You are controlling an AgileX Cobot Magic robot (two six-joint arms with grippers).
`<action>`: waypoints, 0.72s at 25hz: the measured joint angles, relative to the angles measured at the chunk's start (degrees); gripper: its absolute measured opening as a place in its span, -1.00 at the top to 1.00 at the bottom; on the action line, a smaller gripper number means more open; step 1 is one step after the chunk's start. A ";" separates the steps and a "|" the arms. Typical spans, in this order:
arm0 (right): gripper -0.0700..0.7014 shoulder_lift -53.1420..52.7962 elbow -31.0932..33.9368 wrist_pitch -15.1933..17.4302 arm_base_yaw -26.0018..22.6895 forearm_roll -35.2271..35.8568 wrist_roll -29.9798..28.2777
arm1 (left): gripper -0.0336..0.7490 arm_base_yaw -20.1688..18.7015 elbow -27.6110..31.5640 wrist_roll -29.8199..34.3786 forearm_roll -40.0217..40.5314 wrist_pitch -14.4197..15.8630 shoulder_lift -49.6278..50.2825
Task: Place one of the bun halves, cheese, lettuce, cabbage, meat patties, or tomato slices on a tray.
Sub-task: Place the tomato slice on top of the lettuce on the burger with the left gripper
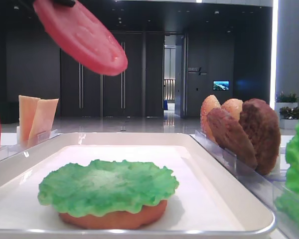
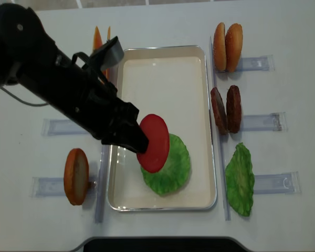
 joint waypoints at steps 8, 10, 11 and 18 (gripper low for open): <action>-0.43 0.00 0.00 0.00 0.00 0.00 0.00 | 0.75 0.47 6.02 5.90 -3.81 -7.31 0.13; -0.43 0.00 0.00 0.00 0.00 0.00 0.00 | 0.75 0.97 6.94 8.38 -7.07 -7.78 1.14; -0.43 0.00 0.00 0.00 0.00 0.00 0.00 | 0.75 1.03 7.14 9.57 -8.14 -7.90 1.81; -0.43 0.00 0.00 0.00 0.00 0.00 0.00 | 0.75 1.22 7.36 16.08 -15.13 -8.74 8.16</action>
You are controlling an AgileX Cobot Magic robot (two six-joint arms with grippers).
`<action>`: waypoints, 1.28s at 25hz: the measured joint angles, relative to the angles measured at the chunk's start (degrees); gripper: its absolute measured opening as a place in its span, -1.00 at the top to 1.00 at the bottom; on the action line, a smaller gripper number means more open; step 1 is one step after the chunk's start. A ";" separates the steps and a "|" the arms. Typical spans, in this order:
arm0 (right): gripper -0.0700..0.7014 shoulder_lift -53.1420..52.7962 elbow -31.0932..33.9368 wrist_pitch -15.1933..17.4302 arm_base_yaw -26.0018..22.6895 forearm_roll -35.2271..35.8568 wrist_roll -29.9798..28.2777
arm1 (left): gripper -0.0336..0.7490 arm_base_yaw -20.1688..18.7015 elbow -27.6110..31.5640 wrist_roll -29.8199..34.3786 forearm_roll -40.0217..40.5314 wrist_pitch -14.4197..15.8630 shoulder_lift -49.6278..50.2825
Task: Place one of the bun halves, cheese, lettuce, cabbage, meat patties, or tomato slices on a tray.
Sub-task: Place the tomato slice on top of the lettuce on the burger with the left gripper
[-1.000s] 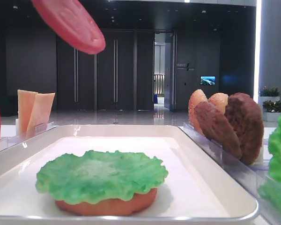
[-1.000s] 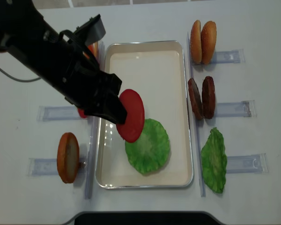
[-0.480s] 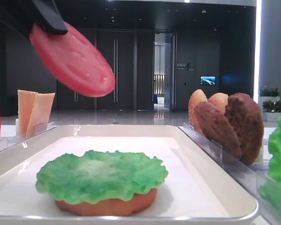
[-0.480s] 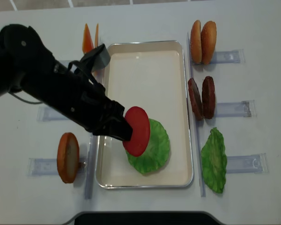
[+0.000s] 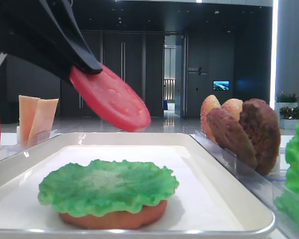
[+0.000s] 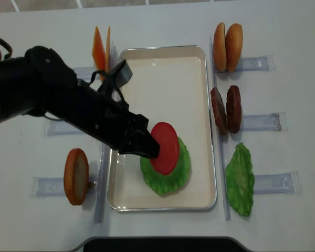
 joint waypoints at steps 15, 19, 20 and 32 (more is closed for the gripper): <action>-0.43 0.00 0.00 0.00 0.00 0.00 0.00 | 0.75 0.00 0.00 6.28 -5.34 -0.36 7.57; -0.43 0.00 0.00 0.00 0.00 0.00 0.00 | 0.75 0.00 0.00 7.40 -6.82 -0.84 8.46; -0.43 0.00 0.00 0.00 0.00 0.00 0.00 | 0.75 0.00 0.00 7.46 -6.89 -0.98 8.75; -0.43 0.00 0.00 0.00 0.00 0.00 0.00 | 0.75 0.00 0.00 9.31 -8.30 -2.29 11.24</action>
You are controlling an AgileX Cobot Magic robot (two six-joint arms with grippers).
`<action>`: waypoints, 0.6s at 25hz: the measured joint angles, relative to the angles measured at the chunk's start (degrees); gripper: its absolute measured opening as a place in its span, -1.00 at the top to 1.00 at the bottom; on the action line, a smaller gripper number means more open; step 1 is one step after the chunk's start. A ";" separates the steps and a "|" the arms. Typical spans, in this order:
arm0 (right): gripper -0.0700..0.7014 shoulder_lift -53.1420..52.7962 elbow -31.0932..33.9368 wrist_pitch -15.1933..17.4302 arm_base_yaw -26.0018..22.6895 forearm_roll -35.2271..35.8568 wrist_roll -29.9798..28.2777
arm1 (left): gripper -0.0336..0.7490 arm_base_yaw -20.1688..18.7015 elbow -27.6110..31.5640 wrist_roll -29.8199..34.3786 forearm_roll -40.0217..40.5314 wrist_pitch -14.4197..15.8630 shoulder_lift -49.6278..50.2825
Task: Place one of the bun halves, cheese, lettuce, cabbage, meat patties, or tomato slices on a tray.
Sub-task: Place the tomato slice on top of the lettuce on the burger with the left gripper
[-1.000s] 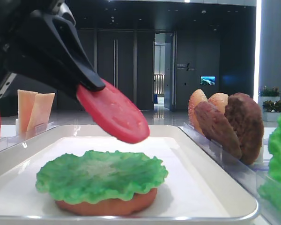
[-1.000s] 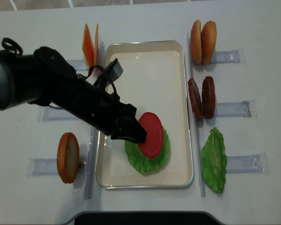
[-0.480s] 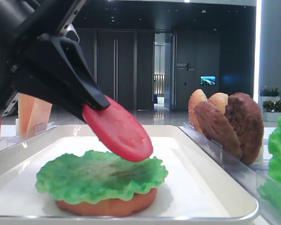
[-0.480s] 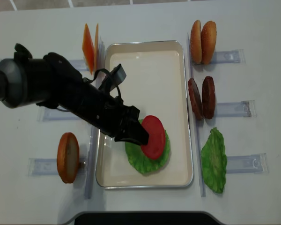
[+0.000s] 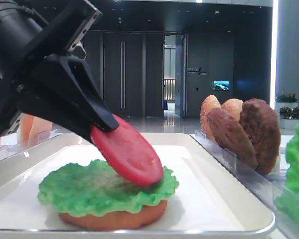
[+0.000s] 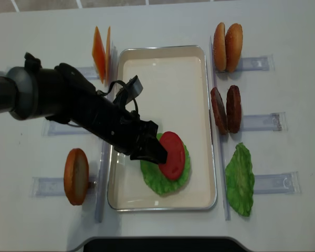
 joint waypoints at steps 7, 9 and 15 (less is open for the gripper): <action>-0.43 0.00 0.00 -0.04 0.00 0.00 0.00 | 0.75 0.00 0.00 0.04 -0.62 -0.28 0.00; -0.43 0.00 0.00 -0.04 0.00 0.00 0.00 | 0.75 0.00 0.00 -0.07 -0.74 -0.33 0.00; -0.43 0.00 0.00 -0.06 0.00 0.00 0.00 | 0.75 0.00 0.00 -1.05 -0.74 -0.26 0.14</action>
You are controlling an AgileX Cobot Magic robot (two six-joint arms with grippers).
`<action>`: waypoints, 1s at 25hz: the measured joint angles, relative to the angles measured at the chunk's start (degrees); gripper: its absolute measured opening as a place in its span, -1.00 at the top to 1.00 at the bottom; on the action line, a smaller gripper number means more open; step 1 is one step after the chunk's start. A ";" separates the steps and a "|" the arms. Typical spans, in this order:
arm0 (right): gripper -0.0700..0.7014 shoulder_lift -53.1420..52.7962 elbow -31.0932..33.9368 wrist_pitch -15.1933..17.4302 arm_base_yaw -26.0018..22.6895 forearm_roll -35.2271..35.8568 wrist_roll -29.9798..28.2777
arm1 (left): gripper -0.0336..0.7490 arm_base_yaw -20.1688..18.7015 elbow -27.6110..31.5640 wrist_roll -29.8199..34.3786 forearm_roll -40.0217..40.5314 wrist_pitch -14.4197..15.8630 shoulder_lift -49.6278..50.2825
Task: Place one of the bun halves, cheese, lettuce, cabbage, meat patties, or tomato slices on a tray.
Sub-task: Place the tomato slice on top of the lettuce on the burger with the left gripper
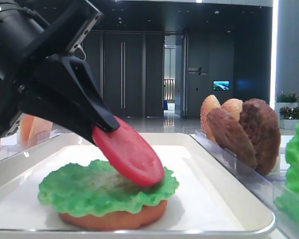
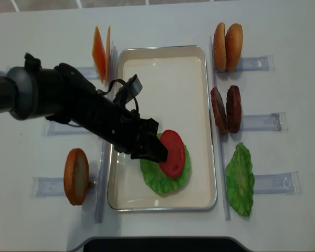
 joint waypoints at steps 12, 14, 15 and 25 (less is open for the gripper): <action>-0.43 0.00 0.00 -0.05 0.00 0.00 0.00 | 0.75 0.10 0.00 -1.07 0.67 0.48 1.19; -0.43 0.00 0.00 -0.05 0.00 0.00 0.00 | 0.71 0.10 0.00 -1.19 0.84 0.42 1.19; -0.43 0.00 0.00 -0.05 0.00 0.00 0.00 | 0.66 0.10 0.00 -1.31 0.90 0.42 1.19; -0.43 0.00 0.00 -0.05 0.00 0.00 0.00 | -0.36 0.10 0.00 -3.54 3.06 1.26 1.24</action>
